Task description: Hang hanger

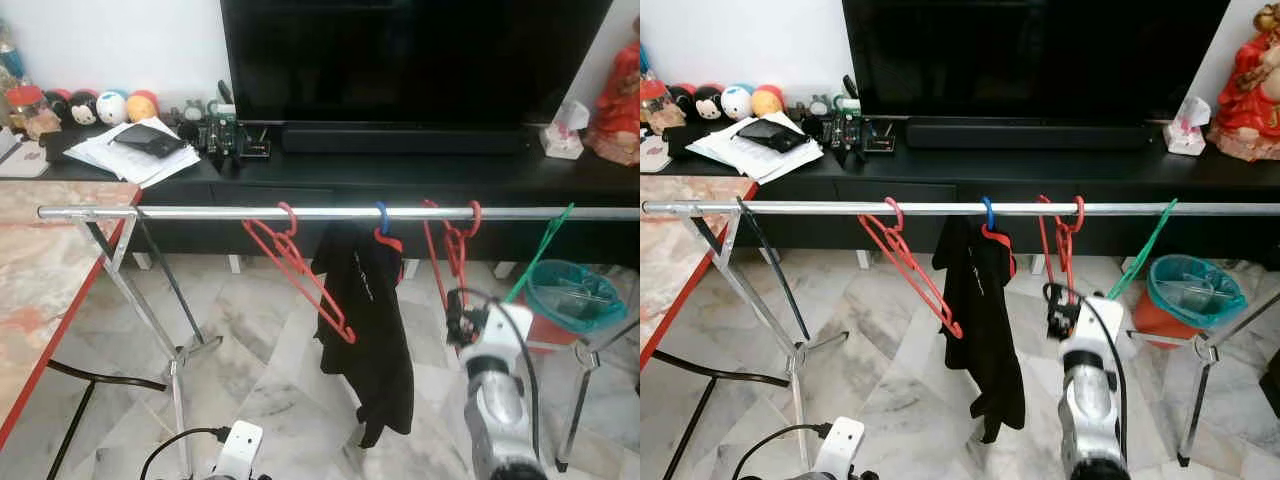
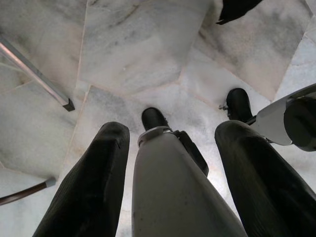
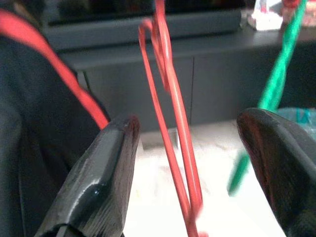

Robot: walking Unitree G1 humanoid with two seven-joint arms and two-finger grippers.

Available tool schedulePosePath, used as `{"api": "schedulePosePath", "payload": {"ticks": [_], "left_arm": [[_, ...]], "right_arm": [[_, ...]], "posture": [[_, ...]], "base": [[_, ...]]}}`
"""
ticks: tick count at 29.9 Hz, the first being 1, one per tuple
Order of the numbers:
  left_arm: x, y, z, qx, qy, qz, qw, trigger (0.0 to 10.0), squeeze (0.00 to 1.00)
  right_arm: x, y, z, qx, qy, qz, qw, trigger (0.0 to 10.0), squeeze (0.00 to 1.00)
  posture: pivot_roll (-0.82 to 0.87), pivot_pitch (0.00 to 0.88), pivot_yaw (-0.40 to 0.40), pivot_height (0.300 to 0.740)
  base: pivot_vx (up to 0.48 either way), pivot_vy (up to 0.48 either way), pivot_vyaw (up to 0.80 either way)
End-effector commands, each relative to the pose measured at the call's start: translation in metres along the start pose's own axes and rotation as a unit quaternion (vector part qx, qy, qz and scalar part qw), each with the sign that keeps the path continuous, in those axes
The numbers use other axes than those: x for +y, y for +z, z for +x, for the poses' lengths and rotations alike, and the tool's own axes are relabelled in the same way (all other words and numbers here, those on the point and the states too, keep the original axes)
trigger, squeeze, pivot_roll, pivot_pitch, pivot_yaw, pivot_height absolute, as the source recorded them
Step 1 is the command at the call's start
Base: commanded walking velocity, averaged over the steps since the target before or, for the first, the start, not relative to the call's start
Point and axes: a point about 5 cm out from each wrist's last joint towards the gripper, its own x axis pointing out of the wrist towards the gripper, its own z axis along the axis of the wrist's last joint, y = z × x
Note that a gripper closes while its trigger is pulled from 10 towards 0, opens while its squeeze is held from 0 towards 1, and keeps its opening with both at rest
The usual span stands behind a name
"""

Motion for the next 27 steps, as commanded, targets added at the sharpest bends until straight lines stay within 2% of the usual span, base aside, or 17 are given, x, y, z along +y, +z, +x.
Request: {"api": "schedulePosePath", "payload": {"ticks": [1, 4, 8, 10, 12, 14, 21, 27], "left_arm": [[-0.001, -0.004, 0.000, 0.009, -0.001, 0.007, 1.000, 10.0, 0.00], [-0.001, -0.005, 0.000, 0.009, 0.001, 0.007, 1.000, 10.0, 0.00], [-0.001, -0.004, 0.000, 0.010, 0.000, 0.008, 1.000, 10.0, 0.00], [-0.001, -0.003, 0.000, 0.008, 0.000, 0.009, 1.000, 10.0, 0.00], [-0.001, -0.003, 0.000, 0.008, 0.000, 0.009, 1.000, 10.0, 0.00], [0.000, -0.002, 0.000, 0.010, 0.003, 0.018, 1.000, 10.0, 0.00], [0.001, -0.001, 0.000, 0.009, 0.009, 0.011, 1.000, 10.0, 0.00], [0.001, -0.002, 0.000, 0.009, 0.011, 0.009, 1.000, 10.0, 0.00]], "right_arm": [[0.002, -0.004, -0.003, 0.009, 0.004, -0.007, 1.000, 10.0, 0.00], [0.004, -0.019, -0.013, 0.042, 0.009, -0.015, 0.999, 10.0, 0.00], [0.005, -0.028, -0.018, 0.066, 0.013, -0.019, 0.998, 10.0, 0.00], [0.003, -0.052, -0.027, 0.153, 0.005, -0.026, 0.988, 10.0, 0.00], [0.003, -0.052, -0.027, 0.153, 0.005, -0.026, 0.988, 10.0, 0.00], [0.002, -0.065, -0.032, 0.211, -0.005, -0.018, 0.977, 10.0, 0.00], [0.000, -0.075, -0.036, 0.263, -0.018, -0.004, 0.965, 10.0, 0.00], [-0.001, -0.087, -0.046, 0.314, -0.009, -0.011, 0.949, 10.0, 0.00]], "posture": [[-0.01, 0.000, -0.023, 0.740], [-0.02, 0.000, -0.023, 0.740], [-0.01, 0.000, -0.024, 0.740], [-0.02, 0.000, -0.023, 0.740], [-0.02, 0.000, -0.023, 0.740], [-0.02, 0.000, -0.023, 0.740], [-0.02, 0.000, -0.020, 0.740], [-0.01, 0.000, -0.018, 0.740]], "base": [[0.000, 0.000, 0.00], [0.000, 0.000, 0.00], [0.000, 0.000, 0.00], [0.000, 0.000, 0.00], [0.000, 0.000, 0.00], [0.000, 0.000, 0.00], [0.000, 0.000, 0.00], [0.000, 0.000, 0.00]]}}
